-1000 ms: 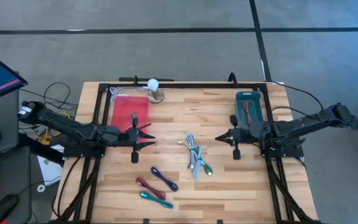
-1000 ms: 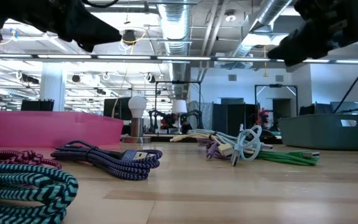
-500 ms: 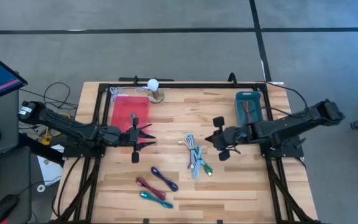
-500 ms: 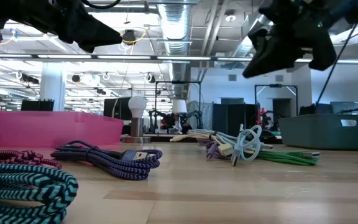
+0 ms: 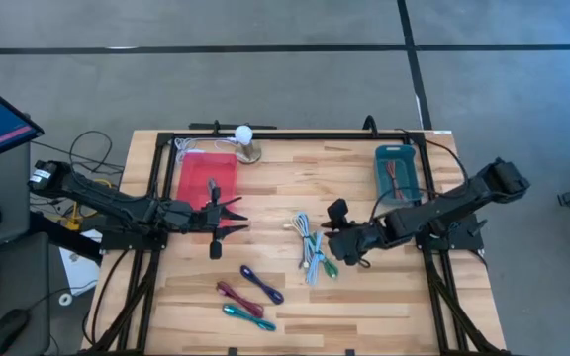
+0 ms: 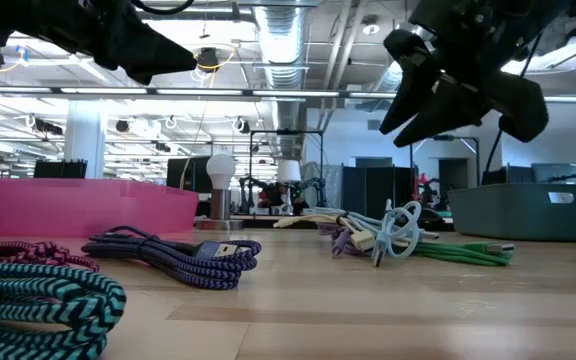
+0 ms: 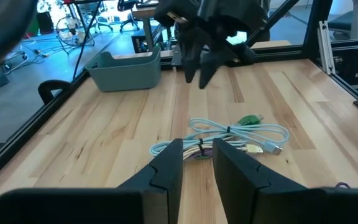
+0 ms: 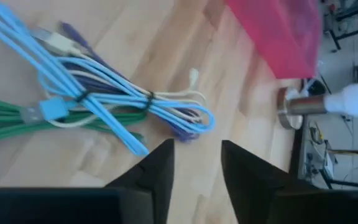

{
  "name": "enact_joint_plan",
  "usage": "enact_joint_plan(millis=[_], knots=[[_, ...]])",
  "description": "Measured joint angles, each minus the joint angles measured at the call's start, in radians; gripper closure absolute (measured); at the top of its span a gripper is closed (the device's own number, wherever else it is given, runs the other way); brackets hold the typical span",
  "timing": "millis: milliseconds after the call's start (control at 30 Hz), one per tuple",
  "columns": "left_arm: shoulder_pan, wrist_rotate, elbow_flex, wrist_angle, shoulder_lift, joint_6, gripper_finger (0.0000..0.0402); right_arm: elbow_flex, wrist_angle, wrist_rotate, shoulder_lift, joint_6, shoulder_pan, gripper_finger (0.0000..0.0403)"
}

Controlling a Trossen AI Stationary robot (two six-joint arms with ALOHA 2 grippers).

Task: Pick & Place USB Port
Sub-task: Put the right light blue charger cable into the blue bin

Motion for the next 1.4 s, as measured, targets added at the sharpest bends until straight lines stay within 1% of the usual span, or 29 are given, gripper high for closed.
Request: enact_joint_plan(millis=[267, 400, 533, 600, 767, 933, 1167, 1300, 1400], knots=[[0.000, 0.000, 0.000, 0.000, 0.000, 0.000, 0.0315, 0.007, 0.000, -0.003, 0.108, -0.001, 0.048, 0.0227], [0.000, 0.000, 0.000, 0.000, 0.000, 0.000, 0.0315, 0.007, 0.004, -0.007, 0.160, -0.001, 0.070, 0.0217], [0.000, 0.000, 0.000, 0.000, 0.000, 0.000, 0.0315, 0.007, 0.021, -0.001, 0.204, 0.000, 0.077, 0.0214], [0.000, 0.000, 0.000, 0.000, 0.000, 0.000, 0.0315, 0.007, 0.051, 0.014, 0.224, -0.001, 0.075, 0.0215], [0.000, 0.000, 0.000, -0.001, 0.000, 0.000, 0.0315, 0.007, 0.116, 0.012, 0.262, 0.000, 0.053, 0.0222], [0.000, 0.000, 0.000, -0.001, 0.000, 0.000, 0.0315, 0.007, 0.126, 0.012, 0.271, 0.003, 0.029, 0.0233], [0.000, 0.000, 0.000, -0.001, 0.000, 0.000, 0.0315, 0.007, 0.125, 0.005, 0.271, 0.010, 0.003, 0.0259], [0.000, 0.000, 0.000, -0.001, 0.000, 0.000, 0.0315, 0.007, 0.125, -0.037, 0.271, 0.015, -0.013, 0.0273], [0.000, 0.000, 0.000, -0.001, 0.000, 0.000, 0.0315, 0.007, 0.124, -0.045, 0.271, 0.049, -0.021, 0.0280]])
